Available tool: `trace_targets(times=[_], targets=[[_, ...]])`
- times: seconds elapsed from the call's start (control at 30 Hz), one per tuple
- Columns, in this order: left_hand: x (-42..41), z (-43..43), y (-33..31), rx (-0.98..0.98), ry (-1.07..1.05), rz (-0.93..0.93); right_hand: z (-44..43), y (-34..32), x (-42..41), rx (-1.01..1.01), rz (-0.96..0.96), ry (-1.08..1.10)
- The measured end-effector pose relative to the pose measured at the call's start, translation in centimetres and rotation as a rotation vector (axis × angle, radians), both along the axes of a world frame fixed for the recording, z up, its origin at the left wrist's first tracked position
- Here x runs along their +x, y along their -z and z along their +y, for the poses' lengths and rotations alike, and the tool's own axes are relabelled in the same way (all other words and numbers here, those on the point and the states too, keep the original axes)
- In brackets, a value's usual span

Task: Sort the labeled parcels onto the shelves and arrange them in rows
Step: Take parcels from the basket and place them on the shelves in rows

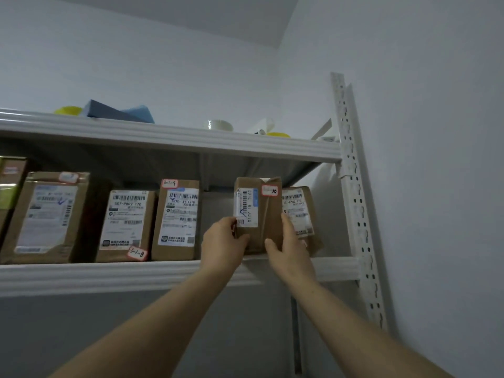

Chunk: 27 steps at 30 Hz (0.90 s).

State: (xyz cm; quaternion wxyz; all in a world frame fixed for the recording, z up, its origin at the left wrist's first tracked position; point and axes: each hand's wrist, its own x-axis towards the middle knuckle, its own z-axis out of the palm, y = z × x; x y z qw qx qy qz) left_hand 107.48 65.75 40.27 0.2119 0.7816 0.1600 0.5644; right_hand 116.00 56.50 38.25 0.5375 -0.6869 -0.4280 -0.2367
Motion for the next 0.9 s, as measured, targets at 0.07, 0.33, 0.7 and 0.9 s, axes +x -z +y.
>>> trace_targets(times=[0.07, 0.33, 0.7, 0.9], targets=[[1.0, 1.0, -0.3, -0.027, -0.040, 0.055, 1.0, -0.4, 0.9, -0.094, -0.037, 0.065], [4.4, 3.2, -1.0, -0.088, -0.118, 0.177, 3.1, -0.7, 4.0, -0.288, -0.101, 0.108], [6.9, 1.5, -1.7, -0.115, -0.255, 0.313, 1.6, -0.5, 7.4, -0.234, -0.222, 0.157], [7.8, 1.4, -1.7, -0.139, -0.231, 0.333, -0.2, -0.5, 10.0, 0.184, -0.164, 0.261]])
